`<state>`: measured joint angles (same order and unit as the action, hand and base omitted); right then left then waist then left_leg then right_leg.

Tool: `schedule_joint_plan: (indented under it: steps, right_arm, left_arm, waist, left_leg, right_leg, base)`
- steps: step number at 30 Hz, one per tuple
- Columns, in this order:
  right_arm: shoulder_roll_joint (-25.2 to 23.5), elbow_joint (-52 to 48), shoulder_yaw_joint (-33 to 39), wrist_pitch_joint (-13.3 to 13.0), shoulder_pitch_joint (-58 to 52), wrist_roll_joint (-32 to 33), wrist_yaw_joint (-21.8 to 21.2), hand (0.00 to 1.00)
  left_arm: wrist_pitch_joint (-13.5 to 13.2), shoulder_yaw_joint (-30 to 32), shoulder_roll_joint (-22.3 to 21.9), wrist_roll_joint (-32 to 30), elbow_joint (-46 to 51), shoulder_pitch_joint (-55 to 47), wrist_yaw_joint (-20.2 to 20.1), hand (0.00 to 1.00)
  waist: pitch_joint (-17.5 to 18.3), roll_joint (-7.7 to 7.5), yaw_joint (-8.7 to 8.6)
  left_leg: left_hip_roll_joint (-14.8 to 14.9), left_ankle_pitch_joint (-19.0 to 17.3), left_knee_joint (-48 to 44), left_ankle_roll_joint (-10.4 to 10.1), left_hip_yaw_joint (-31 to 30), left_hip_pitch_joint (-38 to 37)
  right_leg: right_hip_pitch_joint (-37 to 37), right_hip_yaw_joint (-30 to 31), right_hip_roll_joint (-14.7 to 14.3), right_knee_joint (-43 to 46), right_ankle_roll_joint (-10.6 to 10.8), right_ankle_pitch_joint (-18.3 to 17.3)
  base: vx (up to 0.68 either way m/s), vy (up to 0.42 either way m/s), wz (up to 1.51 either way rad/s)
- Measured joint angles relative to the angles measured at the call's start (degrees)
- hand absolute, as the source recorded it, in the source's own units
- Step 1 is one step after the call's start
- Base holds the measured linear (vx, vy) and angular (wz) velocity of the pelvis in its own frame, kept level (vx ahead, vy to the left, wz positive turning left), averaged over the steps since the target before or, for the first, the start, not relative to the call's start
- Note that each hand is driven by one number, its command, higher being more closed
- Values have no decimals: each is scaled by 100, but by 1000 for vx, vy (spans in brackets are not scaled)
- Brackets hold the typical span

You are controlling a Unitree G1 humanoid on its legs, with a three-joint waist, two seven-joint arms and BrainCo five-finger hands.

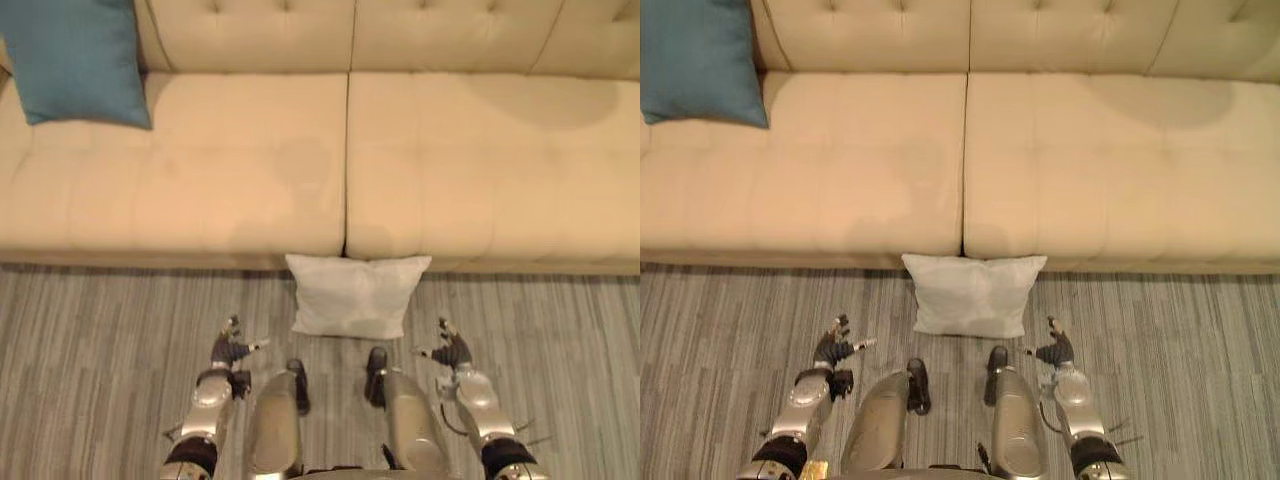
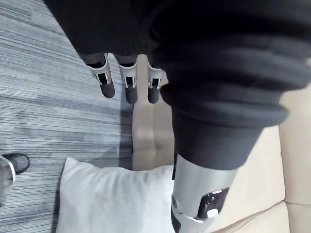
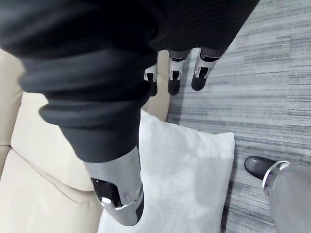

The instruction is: Pick up cushions and gather them together orderly.

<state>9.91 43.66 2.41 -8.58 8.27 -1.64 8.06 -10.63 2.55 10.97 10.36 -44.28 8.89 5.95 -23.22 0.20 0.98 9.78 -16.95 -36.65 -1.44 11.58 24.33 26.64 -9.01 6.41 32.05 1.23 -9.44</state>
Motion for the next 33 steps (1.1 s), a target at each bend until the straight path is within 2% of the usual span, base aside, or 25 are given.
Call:
schedule_joint_plan:
  steps: [1, 4, 9, 12, 15, 20, 21, 22, 27, 33]
  right_arm:
    - [13, 10, 1, 3, 101, 14, 31, 0]
    - [108, 71, 8, 15, 799, 332, 205, 0]
    - [320, 335, 141, 26, 2274, 746, 464, 0]
    - [441, 342, 219, 24, 3313, 1160, 665, 0]
    - [513, 357, 176, 25, 4188, 1328, 720, 0]
    - [497, 490, -179, 91, 5244, 1451, 961, 0]
    - [478, 490, -177, 134, 5383, 1465, 1034, 100]
    - [466, 490, -179, 160, 5492, 1465, 1094, 100]
    - [419, 469, -277, 252, 5871, 1464, 1323, 100]
    - [418, -47, -627, 289, 5836, 1512, 1354, 100]
  left_arm:
    - [-5, 44, 9, 83, -3, 111, 45, 0]
    - [-59, 441, 18, 611, -11, 717, 184, 0]
    - [-121, 1105, 19, 1178, -80, 2134, 322, 0]
    - [-124, 1101, 32, 1330, -65, 2997, 429, 0]
    - [-119, 922, 43, 1400, 1, 3647, 480, 0]
    - [-122, 384, 39, 1421, 231, 4447, 576, 0]
    - [-121, 220, 29, 1421, 313, 4627, 592, 0]
    - [-122, 40, 1, 1405, 405, 4798, 671, 100]
    - [-117, -70, -53, 1374, 408, 5101, 1000, 100]
    - [-83, -315, 279, 1353, 704, 5000, 1204, 100]
  waist:
    - [-64, -4, 3]
    - [-273, -26, -2]
    - [-708, -23, -2]
    - [-822, -22, -1]
    - [-841, -19, -1]
    - [-842, -18, -2]
    - [-842, -17, -16]
    - [-843, -15, -15]
    - [-863, 6, -34]
    - [-862, 5, -108]
  left_leg:
    - [32, -115, -183, 33, -7, 151]
    - [227, -452, -1202, 79, -1, 1330]
    - [458, -590, -2450, 232, -133, 3178]
    - [567, -637, -3138, 280, -228, 4424]
    - [636, -649, -3587, 303, -286, 5239]
    - [718, -626, -3779, 257, -348, 5877]
    - [721, -616, -3775, 231, -353, 5974]
    - [724, -601, -3759, 223, -353, 6061]
    - [726, -542, -3742, 253, -347, 6250]
    - [739, -517, -3768, 213, -343, 6280]
  right_leg:
    - [165, 4, 7, 185, 11, -76]
    - [1378, 131, 26, 1089, -22, -269]
    - [3194, 191, 30, 2205, -131, -362]
    - [4422, 224, 42, 2852, -165, -384]
    - [5269, 265, 56, 3304, -172, -383]
    - [5848, 180, 93, 3457, -241, -343]
    - [5924, 124, 155, 3456, -250, -336]
    - [6002, 93, 187, 3446, -273, -322]
    - [6220, 86, 185, 3468, -354, -274]
    - [6267, 83, 179, 3496, -370, -262]
  base:
    - [-178, 29, -4]
    - [-197, 11, -19]
    - [-168, -19, -13]
    - [-142, -58, -10]
    - [-124, -52, -6]
    - [-104, -23, -1]
    - [-72, 3, 6]
    - [-58, 7, 5]
    - [-23, 5, -1]
    - [-21, 8, 0]
